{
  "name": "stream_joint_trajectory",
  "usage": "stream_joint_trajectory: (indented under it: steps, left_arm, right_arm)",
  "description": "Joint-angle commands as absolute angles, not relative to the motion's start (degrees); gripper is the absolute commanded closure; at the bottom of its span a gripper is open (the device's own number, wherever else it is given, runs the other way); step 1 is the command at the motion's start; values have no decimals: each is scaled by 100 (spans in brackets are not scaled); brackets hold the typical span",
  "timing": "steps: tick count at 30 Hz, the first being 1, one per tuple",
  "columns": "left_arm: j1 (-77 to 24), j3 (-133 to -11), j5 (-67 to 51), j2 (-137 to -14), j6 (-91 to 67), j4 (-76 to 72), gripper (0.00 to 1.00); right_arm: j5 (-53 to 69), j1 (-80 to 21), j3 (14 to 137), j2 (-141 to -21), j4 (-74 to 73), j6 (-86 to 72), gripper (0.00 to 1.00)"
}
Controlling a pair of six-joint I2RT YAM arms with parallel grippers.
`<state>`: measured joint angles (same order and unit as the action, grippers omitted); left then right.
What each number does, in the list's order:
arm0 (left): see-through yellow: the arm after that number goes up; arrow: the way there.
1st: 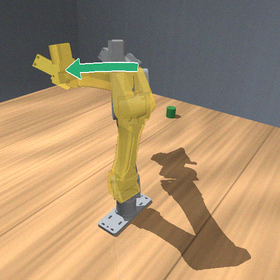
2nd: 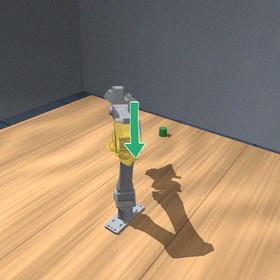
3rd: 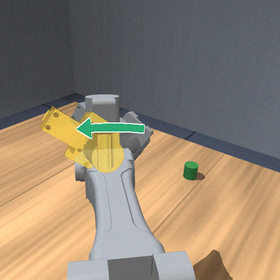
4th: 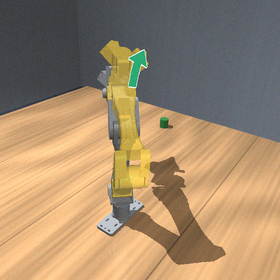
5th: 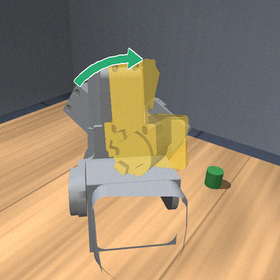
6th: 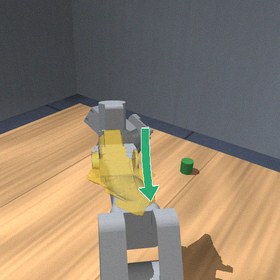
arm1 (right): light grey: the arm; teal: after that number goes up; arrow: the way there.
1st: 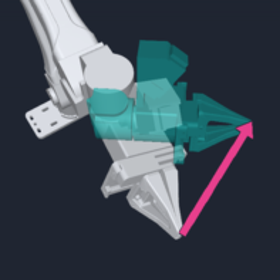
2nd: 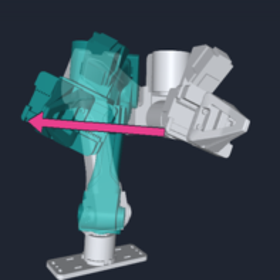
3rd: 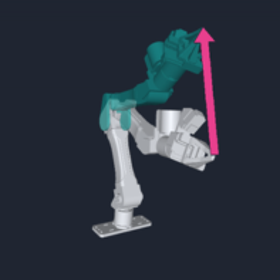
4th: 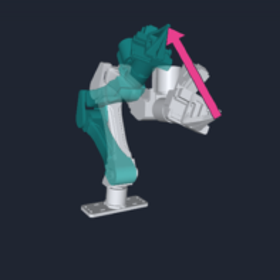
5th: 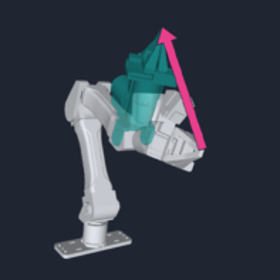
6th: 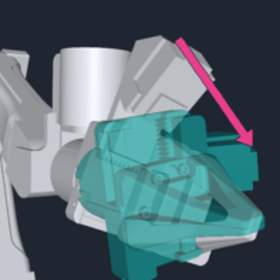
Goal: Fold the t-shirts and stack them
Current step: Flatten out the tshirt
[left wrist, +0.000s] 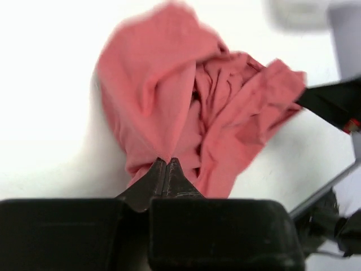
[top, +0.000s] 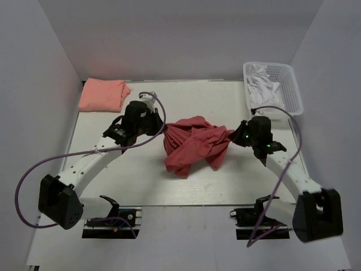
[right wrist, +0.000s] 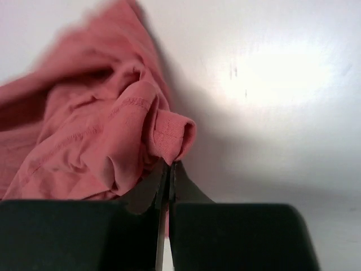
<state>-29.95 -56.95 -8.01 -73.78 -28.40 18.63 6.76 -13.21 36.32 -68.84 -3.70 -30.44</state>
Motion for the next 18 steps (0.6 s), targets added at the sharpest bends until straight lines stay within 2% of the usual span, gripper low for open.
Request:
stream_joint_trajectory:
  steps: [1, 6, 11, 14, 18]
  left_arm:
    - [-2962, -6441, 96, -6689, -2532, 2345, 100]
    - [-2962, -7259, 799, -6048, -2584, 2593, 100]
    - [-2962, -7917, 1781, -5389, -2584, 3180, 100]
    - [-2910, -8164, 2432, -5247, -2689, 3436, 100]
    - [-2909, -8446, 2295, -5115, -2689, 3726, 100]
  right_arm:
    - [-333, -1301, 4296, -5724, -473, -2734, 100]
    - [-939, -1301, 4974, -4344, -659, -2234, 100]
    - [-1571, -1283, 6360, -4069, -1213, -1890, 100]
    - [-1880, -1292, 6713, -3981, -1204, -1732, 100]
    - [-1425, -1292, 7119, -3894, -1204, -1600, 100]
